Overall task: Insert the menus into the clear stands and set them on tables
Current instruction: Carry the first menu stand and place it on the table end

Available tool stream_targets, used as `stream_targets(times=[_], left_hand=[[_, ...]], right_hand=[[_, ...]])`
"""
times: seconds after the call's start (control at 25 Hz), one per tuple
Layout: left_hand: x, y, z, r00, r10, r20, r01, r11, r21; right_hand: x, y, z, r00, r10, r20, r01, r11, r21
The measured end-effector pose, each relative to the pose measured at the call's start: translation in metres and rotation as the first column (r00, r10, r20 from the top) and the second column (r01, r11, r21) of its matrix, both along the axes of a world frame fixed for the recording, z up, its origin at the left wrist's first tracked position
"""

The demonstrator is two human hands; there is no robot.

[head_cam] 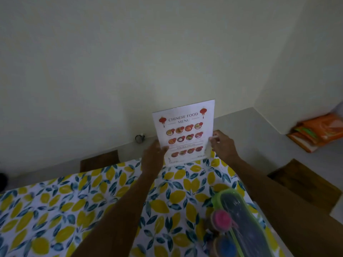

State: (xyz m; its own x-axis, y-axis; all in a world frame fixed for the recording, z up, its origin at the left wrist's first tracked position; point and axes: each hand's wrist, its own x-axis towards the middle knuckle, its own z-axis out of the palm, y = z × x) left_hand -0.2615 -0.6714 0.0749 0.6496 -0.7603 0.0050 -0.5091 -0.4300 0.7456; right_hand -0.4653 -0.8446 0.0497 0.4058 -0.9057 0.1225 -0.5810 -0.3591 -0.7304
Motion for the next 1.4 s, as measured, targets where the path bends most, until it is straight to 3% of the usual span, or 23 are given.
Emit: stream_targets(times=[0.36, 0.6, 0.84, 1.08, 1.4], left_hand=[[-0.01, -0.061, -0.036, 0.999, -0.003, -0.047, 0.007, 0.997, 0.074], [-0.005, -0.068, -0.046, 0.993, 0.049, -0.111, -0.04, 0.996, 0.085], [-0.003, -0.075, -0.048, 0.999, 0.01, -0.032, -0.004, 0.982, 0.188], [-0.001, -0.077, -0.05, 0.998, -0.004, -0.061, 0.016, 0.981, 0.193], [0.003, -0.07, -0.037, 0.993, 0.041, -0.11, -0.013, 0.971, 0.241]], right_hand=[[-0.008, -0.062, -0.036, 0.997, 0.01, -0.072, -0.005, 0.998, 0.063], [-0.004, -0.057, -0.051, 0.999, -0.016, -0.032, 0.018, 0.998, 0.059], [-0.001, -0.055, -0.055, 0.999, -0.051, 0.003, 0.05, 0.992, 0.118], [0.002, -0.053, -0.044, 0.994, -0.09, -0.062, 0.098, 0.983, 0.155], [0.002, -0.033, -0.02, 0.954, -0.297, 0.041, 0.259, 0.886, 0.384]])
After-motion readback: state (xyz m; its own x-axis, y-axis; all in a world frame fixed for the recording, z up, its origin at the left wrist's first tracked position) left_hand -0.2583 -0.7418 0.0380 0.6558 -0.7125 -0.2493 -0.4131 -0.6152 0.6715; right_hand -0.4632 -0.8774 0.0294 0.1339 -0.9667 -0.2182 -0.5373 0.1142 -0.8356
